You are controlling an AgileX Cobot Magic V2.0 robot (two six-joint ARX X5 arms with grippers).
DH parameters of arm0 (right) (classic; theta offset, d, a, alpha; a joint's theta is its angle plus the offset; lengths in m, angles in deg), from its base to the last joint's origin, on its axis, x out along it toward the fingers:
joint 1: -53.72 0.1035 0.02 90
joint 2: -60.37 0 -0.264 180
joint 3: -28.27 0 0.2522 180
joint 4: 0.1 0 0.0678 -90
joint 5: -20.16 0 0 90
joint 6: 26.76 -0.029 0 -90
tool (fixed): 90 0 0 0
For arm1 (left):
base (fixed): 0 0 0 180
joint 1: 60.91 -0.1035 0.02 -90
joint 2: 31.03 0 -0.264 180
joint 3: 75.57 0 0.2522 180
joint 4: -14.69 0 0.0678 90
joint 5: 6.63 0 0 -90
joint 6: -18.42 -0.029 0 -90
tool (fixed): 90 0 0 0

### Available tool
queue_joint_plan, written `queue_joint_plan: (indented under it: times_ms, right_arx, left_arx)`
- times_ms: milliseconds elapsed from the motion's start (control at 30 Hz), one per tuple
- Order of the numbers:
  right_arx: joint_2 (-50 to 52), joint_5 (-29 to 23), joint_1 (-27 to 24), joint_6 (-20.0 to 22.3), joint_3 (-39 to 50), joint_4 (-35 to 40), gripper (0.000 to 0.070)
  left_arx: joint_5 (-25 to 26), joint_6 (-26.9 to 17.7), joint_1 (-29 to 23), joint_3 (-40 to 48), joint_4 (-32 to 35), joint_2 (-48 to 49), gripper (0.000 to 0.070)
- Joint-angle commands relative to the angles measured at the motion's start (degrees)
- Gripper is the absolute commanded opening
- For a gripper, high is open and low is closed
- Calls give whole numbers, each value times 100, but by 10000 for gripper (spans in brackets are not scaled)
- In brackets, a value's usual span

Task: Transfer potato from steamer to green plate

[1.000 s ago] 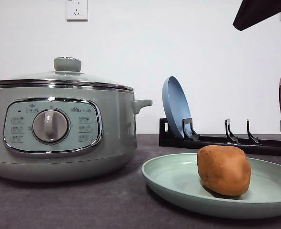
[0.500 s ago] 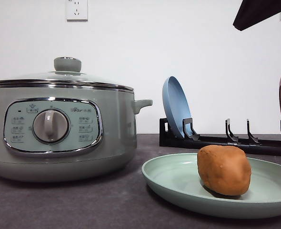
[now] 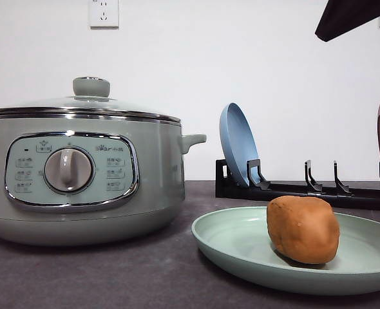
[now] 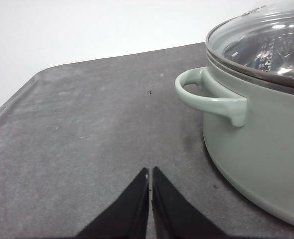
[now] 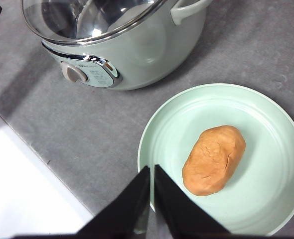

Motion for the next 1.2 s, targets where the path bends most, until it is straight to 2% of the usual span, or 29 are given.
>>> queue_joint_plan:
  times_ms: [0,233,333,433,567,700,867,1000,1167]
  right_arx:
    - [-39,-2,50,52,-66,57,0]
    - [-16,-36,40,118,-66,102,0]
    - [171,-169,-177,584,-63,199,0]
    - [433,-147,-679,869,-15,494,0]
    - [1031,-156,-1650,865,288,1141,0]
    - [1732,-175,-2681,877,953,2038,0]
    - [2793,-198,-3463,912,2200,3346,0]
    - [3633,-375,-3756,964,3152,4047,0]
    - [4429,-747,-3896,972,3994,4176,0]
  left_arx:
    - [5,35,-9,118,-37,11,3]
    - [7,35,-9,118,-35,11,3]
    - [7,34,-9,118,-35,11,3]
    - [7,35,-9,118,-37,11,3]
    - [7,33,-9,118,-37,11,3]
    - [7,34,-9,118,-35,11,3]
    - [7,35,-9,118,-35,11,4]
    - [7,33,-9,118,-35,11,3]
    - [7,35,-9,118,-35,11,3]
